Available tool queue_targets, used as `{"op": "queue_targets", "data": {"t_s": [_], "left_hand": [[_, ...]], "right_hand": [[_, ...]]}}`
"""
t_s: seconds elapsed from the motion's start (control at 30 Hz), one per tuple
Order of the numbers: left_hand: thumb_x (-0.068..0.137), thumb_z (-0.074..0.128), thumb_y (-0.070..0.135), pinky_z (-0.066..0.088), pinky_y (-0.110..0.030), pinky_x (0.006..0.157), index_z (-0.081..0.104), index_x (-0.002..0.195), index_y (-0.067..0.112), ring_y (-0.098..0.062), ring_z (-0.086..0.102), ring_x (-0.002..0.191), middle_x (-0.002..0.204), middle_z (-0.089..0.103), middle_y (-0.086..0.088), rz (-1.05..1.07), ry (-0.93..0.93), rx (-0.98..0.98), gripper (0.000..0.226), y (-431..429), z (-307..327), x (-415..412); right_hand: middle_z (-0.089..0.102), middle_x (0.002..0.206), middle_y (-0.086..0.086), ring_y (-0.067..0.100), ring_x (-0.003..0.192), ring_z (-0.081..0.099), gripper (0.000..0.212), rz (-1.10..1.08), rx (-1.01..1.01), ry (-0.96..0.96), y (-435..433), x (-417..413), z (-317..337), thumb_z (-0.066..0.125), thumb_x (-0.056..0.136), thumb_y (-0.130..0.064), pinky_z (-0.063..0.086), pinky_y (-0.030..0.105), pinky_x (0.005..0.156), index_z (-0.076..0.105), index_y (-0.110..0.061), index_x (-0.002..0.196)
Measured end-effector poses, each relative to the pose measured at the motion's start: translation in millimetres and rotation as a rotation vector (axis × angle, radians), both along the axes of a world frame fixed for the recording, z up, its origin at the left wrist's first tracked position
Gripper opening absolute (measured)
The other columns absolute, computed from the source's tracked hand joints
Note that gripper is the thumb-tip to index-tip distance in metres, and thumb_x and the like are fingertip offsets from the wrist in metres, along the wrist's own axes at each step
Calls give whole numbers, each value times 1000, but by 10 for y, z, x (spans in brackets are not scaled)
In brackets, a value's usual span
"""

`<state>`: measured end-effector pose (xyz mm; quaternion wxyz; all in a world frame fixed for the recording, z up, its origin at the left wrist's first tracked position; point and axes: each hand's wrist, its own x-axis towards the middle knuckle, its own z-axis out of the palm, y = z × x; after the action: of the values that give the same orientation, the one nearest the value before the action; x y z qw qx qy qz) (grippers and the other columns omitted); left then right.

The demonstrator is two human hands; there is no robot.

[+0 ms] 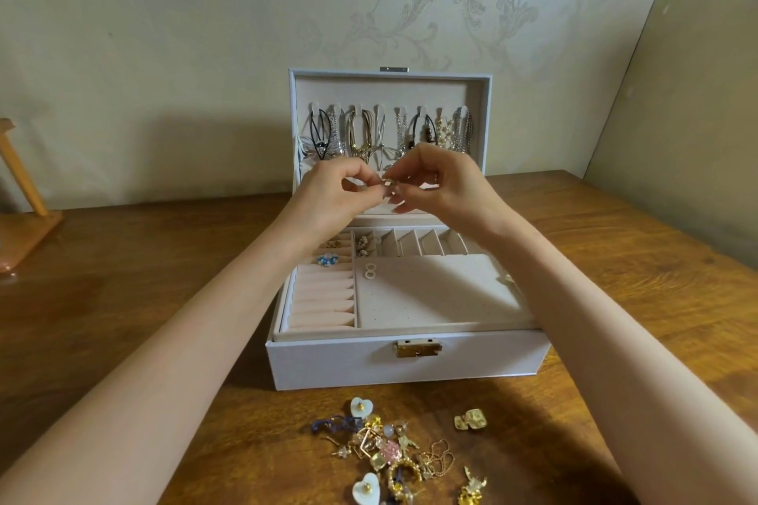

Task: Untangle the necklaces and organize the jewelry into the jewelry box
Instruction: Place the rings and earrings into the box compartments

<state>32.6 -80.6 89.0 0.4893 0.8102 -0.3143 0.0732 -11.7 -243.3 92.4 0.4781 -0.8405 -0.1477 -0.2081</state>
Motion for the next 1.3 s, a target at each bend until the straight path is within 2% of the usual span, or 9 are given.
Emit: {"op": "queue_targets", "data": {"t_s": [0.17, 0.27, 0.4, 0.6, 0.77, 0.9, 1.0, 1.17, 1.3], "left_hand": [[86, 65, 18, 43, -24, 67, 65, 89, 18, -3, 52, 70, 74, 56, 10, 26, 43, 26, 2, -15, -25, -22], [87, 64, 19, 39, -21, 63, 64, 90, 17, -1, 51, 69, 72, 54, 11, 29, 54, 25, 3, -16, -21, -28], [85, 66, 20, 40, -21, 63, 66, 93, 11, -2, 51, 70, 79, 56, 7, 38, 14, 37, 11, -38, -33, -13], [85, 65, 15, 40, -17, 67, 66, 95, 7, -3, 50, 74, 94, 55, -1, 60, -91, 70, 13, -38, -37, 31], [84, 66, 11, 37, -5, 64, 67, 94, 8, -2, 50, 74, 97, 54, -2, 83, -157, 114, 10, -56, -65, 65], [82, 66, 9, 44, -25, 75, 66, 89, 8, -18, 54, 83, 96, 54, -6, 87, -200, 208, 7, -140, -113, 88], [82, 68, 11, 37, -21, 72, 62, 83, 14, -15, 49, 83, 95, 48, -2, 66, -235, 305, 6, -183, -167, 103], [84, 66, 18, 31, -19, 82, 59, 86, 15, -10, 39, 96, 101, 42, 2, 15, -287, 465, 9, -193, -248, 110], [84, 67, 16, 34, -22, 88, 64, 92, 7, -12, 38, 102, 101, 39, 3, 35, -356, 505, 13, -183, -281, 145]], "right_hand": [[61, 86, 7, 20, 75, 57, 18, -59, -275, -179, 45, 18, -33, 59, 76, 11, 46, 15, 62, 59, 0, 91], [63, 87, 6, 18, 76, 59, 20, -55, -281, -174, 54, 26, -48, 58, 77, 10, 46, 14, 60, 58, 0, 94], [60, 80, -12, -3, 68, 55, 24, -48, -247, -147, 84, 41, -61, 56, 78, 11, 42, 9, 61, 56, -8, 93], [63, 94, 12, 18, 75, 58, 23, -50, -273, -137, 66, 15, -38, 60, 78, 9, 46, 14, 63, 61, -10, 90], [65, 95, 16, 27, 80, 67, 23, -12, -163, 1, 6, -16, 22, 63, 81, 8, 59, 35, 71, 64, -13, 90], [68, 81, 8, 22, 72, 68, 20, -63, -153, 98, -74, -16, 2, 66, 80, 7, 57, 23, 73, 67, -10, 90], [62, 70, -6, 7, 62, 59, 18, -149, -245, 125, -94, 40, -61, 70, 75, 7, 49, 11, 62, 68, -9, 85], [63, 72, -1, -2, 62, 52, 20, -202, -384, 169, -84, 104, -150, 69, 72, 12, 43, 8, 60, 72, -5, 82], [70, 82, 9, 14, 72, 62, 22, -203, -418, 160, -76, 101, -186, 63, 74, 13, 50, 17, 68, 72, -5, 82]]}}
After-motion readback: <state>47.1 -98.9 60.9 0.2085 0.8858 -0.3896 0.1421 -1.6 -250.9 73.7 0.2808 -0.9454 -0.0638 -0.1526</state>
